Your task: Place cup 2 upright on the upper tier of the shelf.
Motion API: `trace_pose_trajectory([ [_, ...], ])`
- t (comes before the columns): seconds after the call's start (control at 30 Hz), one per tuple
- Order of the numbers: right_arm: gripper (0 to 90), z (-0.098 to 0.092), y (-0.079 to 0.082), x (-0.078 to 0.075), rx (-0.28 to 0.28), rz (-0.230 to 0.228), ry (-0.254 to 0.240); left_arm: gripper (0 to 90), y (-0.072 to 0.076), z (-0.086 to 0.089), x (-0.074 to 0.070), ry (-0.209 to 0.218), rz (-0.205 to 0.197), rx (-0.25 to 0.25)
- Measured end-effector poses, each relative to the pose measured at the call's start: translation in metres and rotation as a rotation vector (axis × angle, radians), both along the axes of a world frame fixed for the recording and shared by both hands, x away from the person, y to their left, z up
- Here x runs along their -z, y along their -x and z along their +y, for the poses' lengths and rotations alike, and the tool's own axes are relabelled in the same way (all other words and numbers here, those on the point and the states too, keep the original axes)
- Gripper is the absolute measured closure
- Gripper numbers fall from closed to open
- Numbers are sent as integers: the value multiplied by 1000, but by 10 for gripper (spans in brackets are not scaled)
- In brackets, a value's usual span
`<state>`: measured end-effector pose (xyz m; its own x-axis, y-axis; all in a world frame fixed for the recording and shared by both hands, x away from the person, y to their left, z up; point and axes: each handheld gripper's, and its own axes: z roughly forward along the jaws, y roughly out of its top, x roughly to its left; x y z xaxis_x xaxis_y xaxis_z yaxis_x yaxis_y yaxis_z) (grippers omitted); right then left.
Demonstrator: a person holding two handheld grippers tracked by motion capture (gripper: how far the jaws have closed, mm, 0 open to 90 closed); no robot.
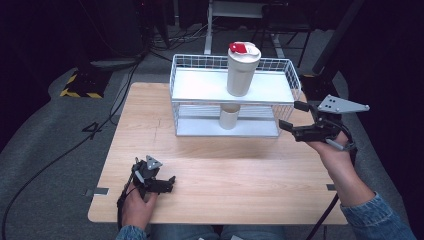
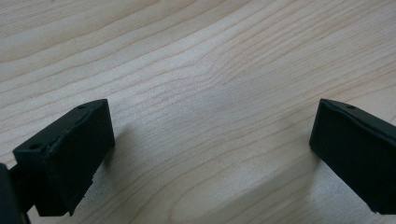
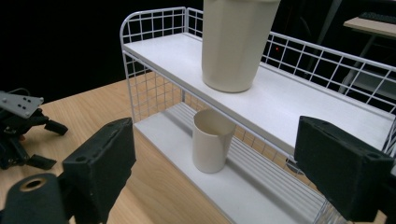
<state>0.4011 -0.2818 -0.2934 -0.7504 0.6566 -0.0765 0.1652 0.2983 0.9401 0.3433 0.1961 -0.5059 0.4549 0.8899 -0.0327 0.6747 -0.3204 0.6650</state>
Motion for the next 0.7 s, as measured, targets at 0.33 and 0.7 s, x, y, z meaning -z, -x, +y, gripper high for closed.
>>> trace_pose_trajectory([
  [0.33,146,-10,16,20,9,30,8,5,-1,0,0,-2,-2,3],
  [0.7,150,-22,26,49,43,82,13,5,-1,0,0,-2,-2,3],
])
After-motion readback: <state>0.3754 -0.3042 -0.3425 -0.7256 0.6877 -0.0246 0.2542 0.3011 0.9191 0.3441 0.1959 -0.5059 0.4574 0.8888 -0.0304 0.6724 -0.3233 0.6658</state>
